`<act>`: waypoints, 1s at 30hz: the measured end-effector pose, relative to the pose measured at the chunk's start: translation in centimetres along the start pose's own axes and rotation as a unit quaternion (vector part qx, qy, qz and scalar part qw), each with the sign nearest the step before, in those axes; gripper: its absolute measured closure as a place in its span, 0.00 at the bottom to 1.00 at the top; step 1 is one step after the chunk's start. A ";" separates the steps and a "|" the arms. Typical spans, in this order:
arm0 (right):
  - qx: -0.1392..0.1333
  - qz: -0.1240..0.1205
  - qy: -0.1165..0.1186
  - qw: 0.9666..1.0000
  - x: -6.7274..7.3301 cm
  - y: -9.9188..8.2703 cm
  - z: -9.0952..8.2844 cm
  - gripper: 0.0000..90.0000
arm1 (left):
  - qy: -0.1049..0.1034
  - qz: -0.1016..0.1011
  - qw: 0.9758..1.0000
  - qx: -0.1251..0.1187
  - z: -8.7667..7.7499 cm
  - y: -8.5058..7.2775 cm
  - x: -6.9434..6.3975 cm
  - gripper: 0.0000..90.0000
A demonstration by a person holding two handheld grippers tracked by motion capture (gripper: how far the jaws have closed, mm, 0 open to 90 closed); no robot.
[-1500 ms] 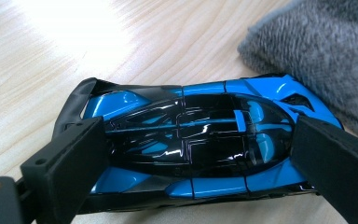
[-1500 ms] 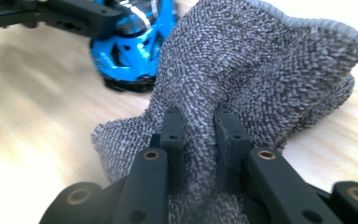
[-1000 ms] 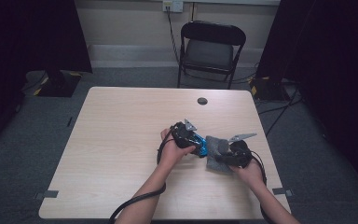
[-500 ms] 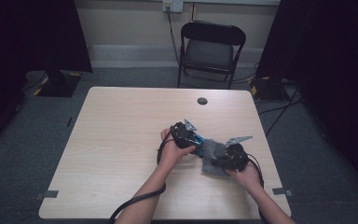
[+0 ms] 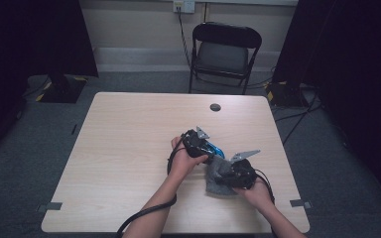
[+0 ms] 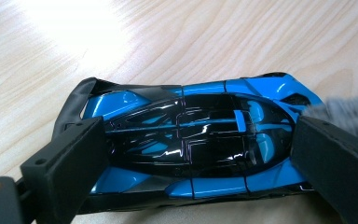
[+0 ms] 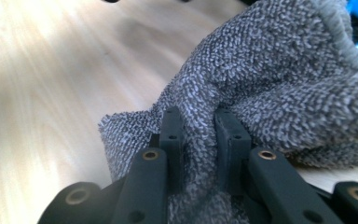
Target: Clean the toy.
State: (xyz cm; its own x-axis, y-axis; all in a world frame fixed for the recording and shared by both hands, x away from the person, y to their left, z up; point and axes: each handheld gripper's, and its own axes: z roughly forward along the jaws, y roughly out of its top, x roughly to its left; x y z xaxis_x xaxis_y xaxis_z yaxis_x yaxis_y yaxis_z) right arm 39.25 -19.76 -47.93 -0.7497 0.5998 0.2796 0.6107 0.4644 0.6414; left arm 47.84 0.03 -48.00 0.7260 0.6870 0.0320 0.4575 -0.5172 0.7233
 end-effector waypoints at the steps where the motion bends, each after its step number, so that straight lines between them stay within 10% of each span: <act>1: 0.001 -0.002 0.002 1.000 0.1 0.0 0.1 0.84 | 0.000 -0.001 1.000 -0.002 0.0 0.0 0.0 0.04; 21: 0.008 -0.027 0.055 0.998 2.2 -0.7 0.0 0.83 | -0.001 -0.005 1.000 -0.005 0.1 0.0 -0.2 0.04; 30: -0.010 -0.028 0.059 0.998 1.9 -1.2 -2.7 0.82 | -0.002 -0.003 1.000 -0.004 0.0 0.0 -0.2 0.04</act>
State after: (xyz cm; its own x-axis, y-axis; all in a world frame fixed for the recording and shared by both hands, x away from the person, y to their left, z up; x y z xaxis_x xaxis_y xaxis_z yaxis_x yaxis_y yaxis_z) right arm 36.37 -20.91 -46.30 -0.8081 0.4918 0.3242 0.5628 0.4818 0.6717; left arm 47.72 -0.08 -48.05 0.7252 0.6880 0.0253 0.4578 -0.5094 0.7286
